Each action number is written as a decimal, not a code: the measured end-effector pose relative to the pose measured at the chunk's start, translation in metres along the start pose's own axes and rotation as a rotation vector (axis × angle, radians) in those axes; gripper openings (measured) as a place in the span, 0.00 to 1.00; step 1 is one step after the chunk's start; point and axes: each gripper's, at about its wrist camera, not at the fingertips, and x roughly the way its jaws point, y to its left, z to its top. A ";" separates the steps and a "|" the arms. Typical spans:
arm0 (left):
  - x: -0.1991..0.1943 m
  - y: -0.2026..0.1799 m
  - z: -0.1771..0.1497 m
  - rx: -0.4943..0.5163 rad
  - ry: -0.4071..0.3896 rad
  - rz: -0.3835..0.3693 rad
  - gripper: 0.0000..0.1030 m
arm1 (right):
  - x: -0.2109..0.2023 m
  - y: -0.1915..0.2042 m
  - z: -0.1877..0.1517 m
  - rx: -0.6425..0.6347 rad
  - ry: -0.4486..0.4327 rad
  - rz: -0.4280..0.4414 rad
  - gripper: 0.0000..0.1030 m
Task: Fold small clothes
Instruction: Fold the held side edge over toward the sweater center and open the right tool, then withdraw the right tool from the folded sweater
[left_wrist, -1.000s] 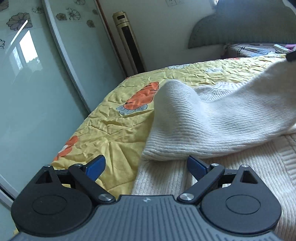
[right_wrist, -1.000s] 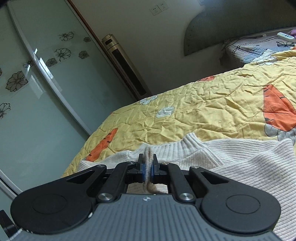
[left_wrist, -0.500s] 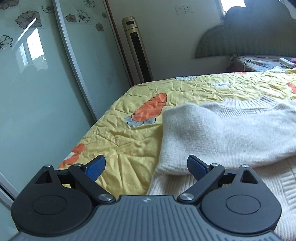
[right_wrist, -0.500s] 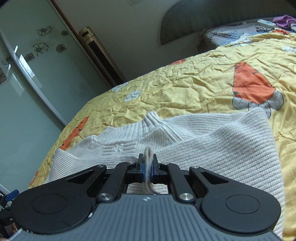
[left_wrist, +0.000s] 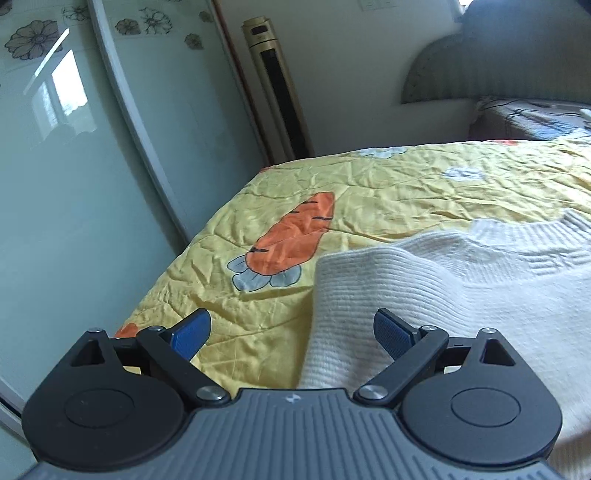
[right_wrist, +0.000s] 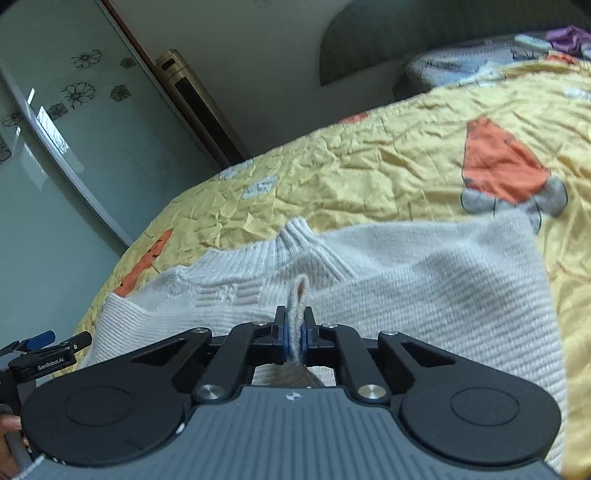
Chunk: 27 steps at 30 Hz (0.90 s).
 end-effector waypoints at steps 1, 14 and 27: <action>0.006 0.000 0.000 -0.006 0.008 0.013 0.93 | -0.002 0.004 0.003 -0.028 -0.025 -0.002 0.10; -0.001 0.000 -0.003 -0.047 -0.046 -0.012 0.93 | -0.003 -0.007 0.002 -0.057 -0.095 -0.227 0.36; 0.006 -0.015 -0.011 -0.025 0.025 -0.100 0.93 | 0.008 0.022 -0.010 -0.115 0.055 -0.074 0.46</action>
